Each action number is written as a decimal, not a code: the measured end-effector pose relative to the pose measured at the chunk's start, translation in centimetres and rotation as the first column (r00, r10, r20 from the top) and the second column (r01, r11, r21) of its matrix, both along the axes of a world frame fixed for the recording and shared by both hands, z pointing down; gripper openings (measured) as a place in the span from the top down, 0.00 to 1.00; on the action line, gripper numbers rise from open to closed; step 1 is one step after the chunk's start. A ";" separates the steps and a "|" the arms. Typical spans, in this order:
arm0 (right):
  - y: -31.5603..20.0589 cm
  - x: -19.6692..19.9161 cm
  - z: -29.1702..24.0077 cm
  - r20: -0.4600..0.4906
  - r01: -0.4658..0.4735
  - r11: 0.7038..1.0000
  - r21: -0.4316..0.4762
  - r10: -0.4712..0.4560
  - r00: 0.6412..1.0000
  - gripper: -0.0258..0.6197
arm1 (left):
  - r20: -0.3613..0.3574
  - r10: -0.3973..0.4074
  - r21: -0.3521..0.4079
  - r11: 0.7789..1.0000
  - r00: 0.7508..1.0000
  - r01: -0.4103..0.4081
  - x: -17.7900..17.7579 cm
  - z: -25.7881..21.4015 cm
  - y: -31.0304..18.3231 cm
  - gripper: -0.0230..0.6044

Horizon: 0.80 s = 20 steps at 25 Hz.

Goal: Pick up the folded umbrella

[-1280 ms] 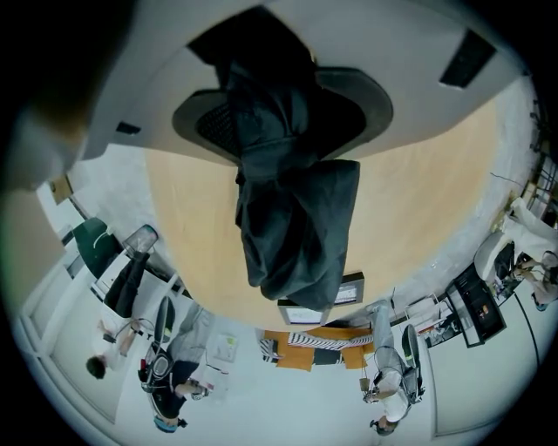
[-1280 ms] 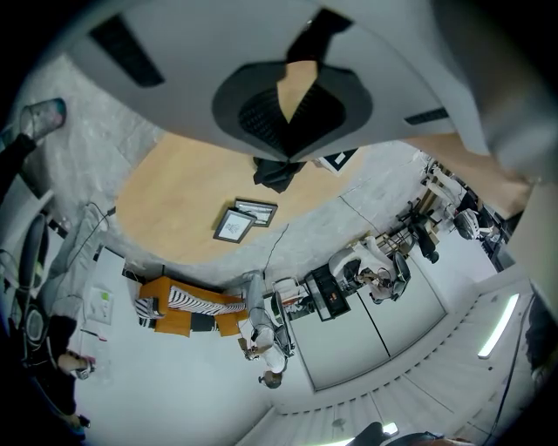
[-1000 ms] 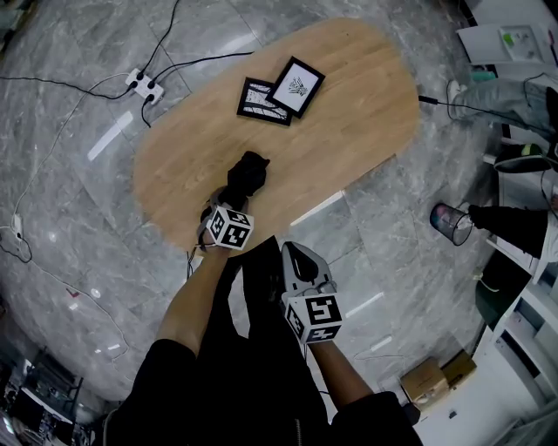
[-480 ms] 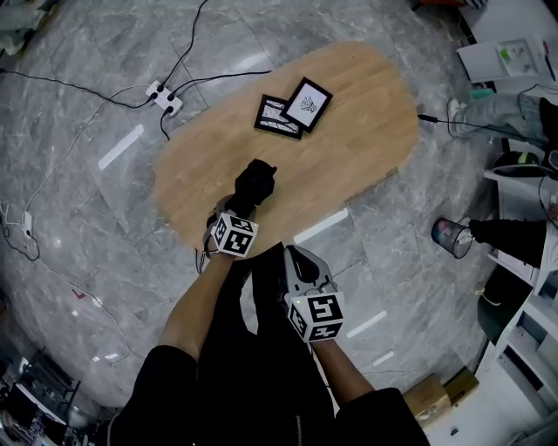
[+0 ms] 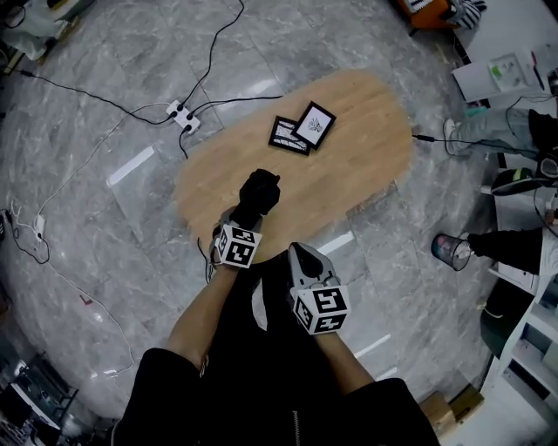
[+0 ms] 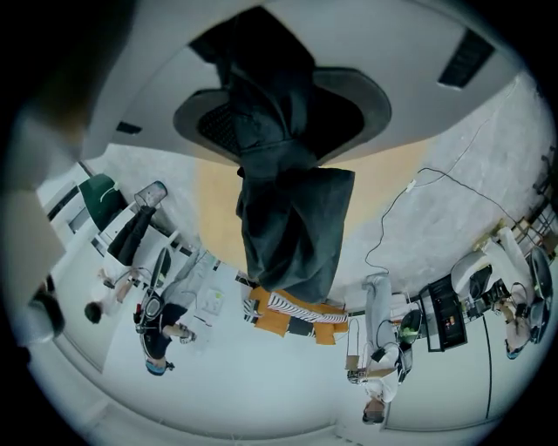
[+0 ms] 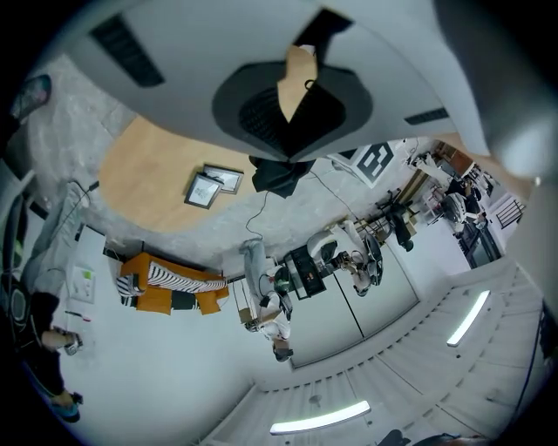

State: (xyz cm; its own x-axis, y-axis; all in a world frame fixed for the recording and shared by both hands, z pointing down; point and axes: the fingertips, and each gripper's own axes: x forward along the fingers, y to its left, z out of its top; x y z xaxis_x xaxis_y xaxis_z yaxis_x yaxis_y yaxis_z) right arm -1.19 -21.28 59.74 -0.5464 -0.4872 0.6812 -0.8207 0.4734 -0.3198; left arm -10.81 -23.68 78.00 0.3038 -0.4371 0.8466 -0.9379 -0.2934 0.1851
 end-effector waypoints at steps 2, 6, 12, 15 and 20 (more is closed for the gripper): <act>-0.3 -0.3 -1.1 0.006 0.010 1.000 0.020 -0.010 1.000 0.94 | -0.012 -0.014 0.021 1.000 1.000 0.014 -0.2 -1.8 0.0 0.60; -0.7 -1.1 -3.5 0.006 0.032 0.997 0.064 -0.033 0.999 0.94 | -0.041 -0.036 0.067 0.997 0.999 0.039 -0.7 -5.4 0.2 0.60; -1.5 -1.7 -6.6 0.020 0.021 0.994 0.110 -0.023 1.000 0.94 | -0.067 -0.068 0.146 0.986 0.995 0.077 -1.9 -11.1 -0.1 0.60; -1.9 -1.4 -8.1 0.039 -0.014 0.993 0.120 0.009 0.999 0.94 | -0.078 -0.075 0.191 0.977 0.994 0.089 -2.1 -14.4 -0.1 0.60; -1.9 -2.5 -10.5 0.081 0.018 0.990 0.141 -0.030 0.996 0.95 | -0.105 -0.096 0.238 0.964 0.990 0.118 -2.3 -19.3 0.4 0.60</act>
State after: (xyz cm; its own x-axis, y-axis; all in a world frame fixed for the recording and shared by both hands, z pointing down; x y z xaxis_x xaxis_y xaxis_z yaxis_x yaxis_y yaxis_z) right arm -3.74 -23.21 49.22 -0.6110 -0.5606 0.5589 -0.7818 0.5379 -0.3153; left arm -13.11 -23.26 58.72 0.3151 -0.6601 0.6819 -0.9487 -0.2389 0.2071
